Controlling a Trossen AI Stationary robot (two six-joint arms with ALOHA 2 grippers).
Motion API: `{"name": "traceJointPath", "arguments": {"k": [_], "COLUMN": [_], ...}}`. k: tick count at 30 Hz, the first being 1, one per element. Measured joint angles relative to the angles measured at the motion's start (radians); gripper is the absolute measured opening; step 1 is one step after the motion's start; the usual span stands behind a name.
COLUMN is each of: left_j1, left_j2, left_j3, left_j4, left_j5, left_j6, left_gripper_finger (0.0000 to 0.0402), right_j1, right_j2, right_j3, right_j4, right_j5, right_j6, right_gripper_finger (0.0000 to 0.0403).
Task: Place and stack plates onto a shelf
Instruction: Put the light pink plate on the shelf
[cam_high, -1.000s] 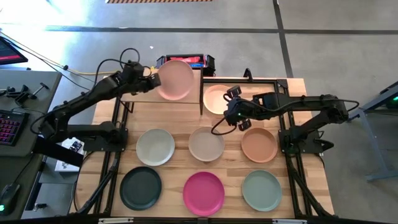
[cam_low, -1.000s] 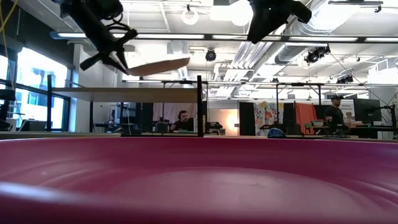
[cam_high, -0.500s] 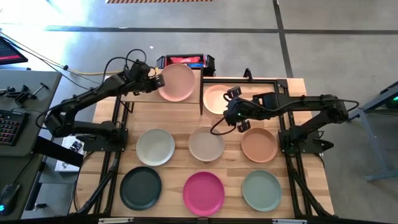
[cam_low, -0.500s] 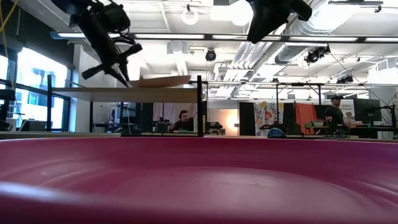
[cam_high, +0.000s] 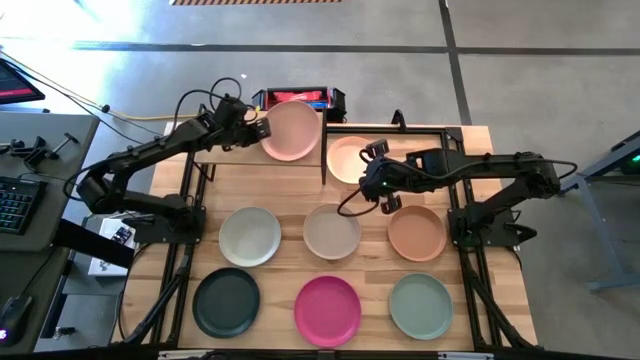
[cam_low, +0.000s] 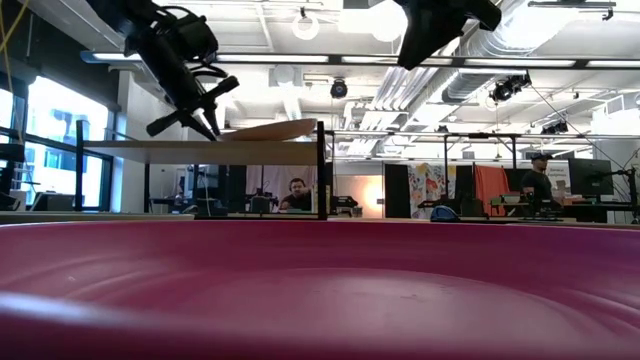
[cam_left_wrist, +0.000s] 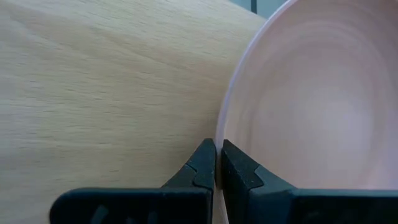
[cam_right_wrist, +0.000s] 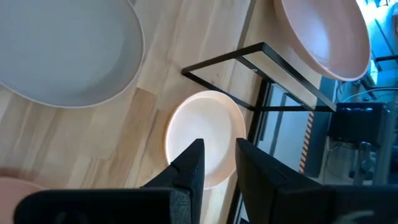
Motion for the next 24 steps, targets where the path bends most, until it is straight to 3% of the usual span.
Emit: {"name": "traceJointPath", "arguments": {"k": [15,24], "left_j1": [0.041,0.046], "left_j2": [0.001,-0.025], "left_j3": [0.0,0.0], "left_j4": [0.011,0.08], "left_j5": [0.044,0.108], "left_j6": [-0.032,0.008], "left_gripper_finger": [0.0061,0.0065], "right_j1": [0.0,0.0], "right_j2": [0.0,0.0], "right_j3": [0.0,0.0], "right_j4": [-0.004,-0.032], "right_j5": [-0.011,-0.016], "right_j6": [0.008,0.052], "right_gripper_finger": [0.0076,0.0076]}}
